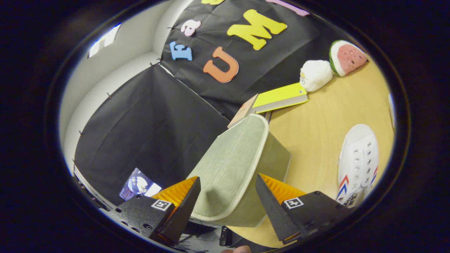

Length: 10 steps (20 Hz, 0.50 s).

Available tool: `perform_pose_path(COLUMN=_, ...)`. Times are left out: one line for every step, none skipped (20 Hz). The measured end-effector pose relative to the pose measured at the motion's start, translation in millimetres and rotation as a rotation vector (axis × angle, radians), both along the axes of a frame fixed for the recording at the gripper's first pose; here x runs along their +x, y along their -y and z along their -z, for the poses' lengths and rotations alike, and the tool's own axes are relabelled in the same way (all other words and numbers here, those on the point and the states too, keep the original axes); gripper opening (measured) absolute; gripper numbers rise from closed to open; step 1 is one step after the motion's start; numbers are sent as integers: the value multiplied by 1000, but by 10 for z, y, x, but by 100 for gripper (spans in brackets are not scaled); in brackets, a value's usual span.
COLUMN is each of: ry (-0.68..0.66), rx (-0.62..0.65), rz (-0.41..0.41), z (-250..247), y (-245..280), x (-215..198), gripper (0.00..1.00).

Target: Open the storage box then place both shoes into the box .Put the left shoe in first, then the right shoe, with the right side of both shoes facing outward in a uniform manner.

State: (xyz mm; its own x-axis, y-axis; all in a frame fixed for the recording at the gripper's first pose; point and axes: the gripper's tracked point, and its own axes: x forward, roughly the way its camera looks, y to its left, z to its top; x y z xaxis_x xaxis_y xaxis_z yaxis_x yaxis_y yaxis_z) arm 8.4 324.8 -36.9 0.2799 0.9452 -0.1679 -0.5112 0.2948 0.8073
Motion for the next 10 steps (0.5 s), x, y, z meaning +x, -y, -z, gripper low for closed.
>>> perform_pose_path(ry=-28, rx=12, rz=-15, z=22, y=-54, x=-12, gripper=100)
perform_pose_path(ry=-51, rx=24, rz=-28, z=29, y=-87, x=-21, gripper=100)
perform_pose_path(ry=-73, rx=35, rz=-43, z=33, y=-124, x=-43, gripper=100)
perform_pose_path(ry=-92, rx=48, rz=-53, z=16, y=-135, x=-47, gripper=99)
perform_pose_path(ry=-105, rx=61, rz=-59, z=-13, y=-181, x=-28, gripper=98)
perform_pose_path(ry=-105, rx=59, rz=-51, z=-24, y=-178, x=1, gripper=98)
perform_pose_path(ry=-103, rx=54, rz=-31, z=-20, y=-128, x=38, gripper=90)
perform_pose_path(ry=-109, rx=61, rz=-18, z=-48, y=-87, x=76, gripper=85)
perform_pose_path(ry=-119, rx=74, rz=-11, z=-71, y=-47, x=79, gripper=72)
perform_pose_path(ry=-126, rx=89, rz=6, z=-116, y=-5, x=105, gripper=58)
